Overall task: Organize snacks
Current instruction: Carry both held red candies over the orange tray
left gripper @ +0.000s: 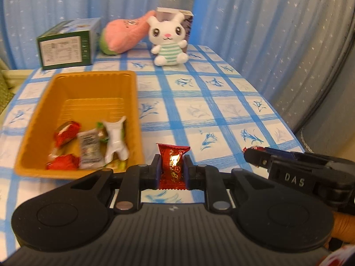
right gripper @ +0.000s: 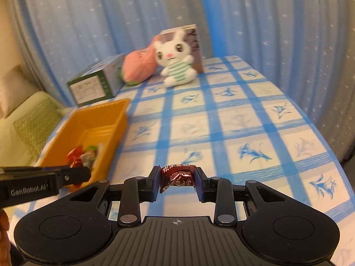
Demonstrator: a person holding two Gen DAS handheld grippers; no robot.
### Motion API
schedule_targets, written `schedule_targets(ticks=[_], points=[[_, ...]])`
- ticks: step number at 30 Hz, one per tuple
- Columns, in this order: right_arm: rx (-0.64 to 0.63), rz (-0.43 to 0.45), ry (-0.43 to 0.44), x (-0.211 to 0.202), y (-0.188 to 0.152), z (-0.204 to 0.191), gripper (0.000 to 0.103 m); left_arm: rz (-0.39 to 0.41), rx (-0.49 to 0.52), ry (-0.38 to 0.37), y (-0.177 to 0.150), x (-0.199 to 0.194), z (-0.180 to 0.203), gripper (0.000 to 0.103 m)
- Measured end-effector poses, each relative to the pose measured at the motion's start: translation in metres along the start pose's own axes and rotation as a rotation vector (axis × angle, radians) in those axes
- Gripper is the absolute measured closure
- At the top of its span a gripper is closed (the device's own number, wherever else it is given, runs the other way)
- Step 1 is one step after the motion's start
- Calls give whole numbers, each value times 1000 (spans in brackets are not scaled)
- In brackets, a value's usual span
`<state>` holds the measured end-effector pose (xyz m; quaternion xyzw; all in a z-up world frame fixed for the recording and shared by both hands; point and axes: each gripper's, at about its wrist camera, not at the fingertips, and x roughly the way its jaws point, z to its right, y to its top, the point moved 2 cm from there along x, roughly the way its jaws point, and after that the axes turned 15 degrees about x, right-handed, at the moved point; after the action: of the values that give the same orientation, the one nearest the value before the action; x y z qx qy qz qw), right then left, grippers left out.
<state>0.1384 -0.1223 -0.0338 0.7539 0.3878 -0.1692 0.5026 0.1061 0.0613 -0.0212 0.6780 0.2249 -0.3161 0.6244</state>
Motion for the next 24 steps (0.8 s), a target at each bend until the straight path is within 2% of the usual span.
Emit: schedule_targets(ticks=[9, 24], points=[[-92, -4, 52, -17, -19, -47, 70, 13, -36, 49, -22, -38, -25, 85], [-205, -40, 105, 2, -30, -102, 70, 33, -113, 110, -34, -58, -79, 85]])
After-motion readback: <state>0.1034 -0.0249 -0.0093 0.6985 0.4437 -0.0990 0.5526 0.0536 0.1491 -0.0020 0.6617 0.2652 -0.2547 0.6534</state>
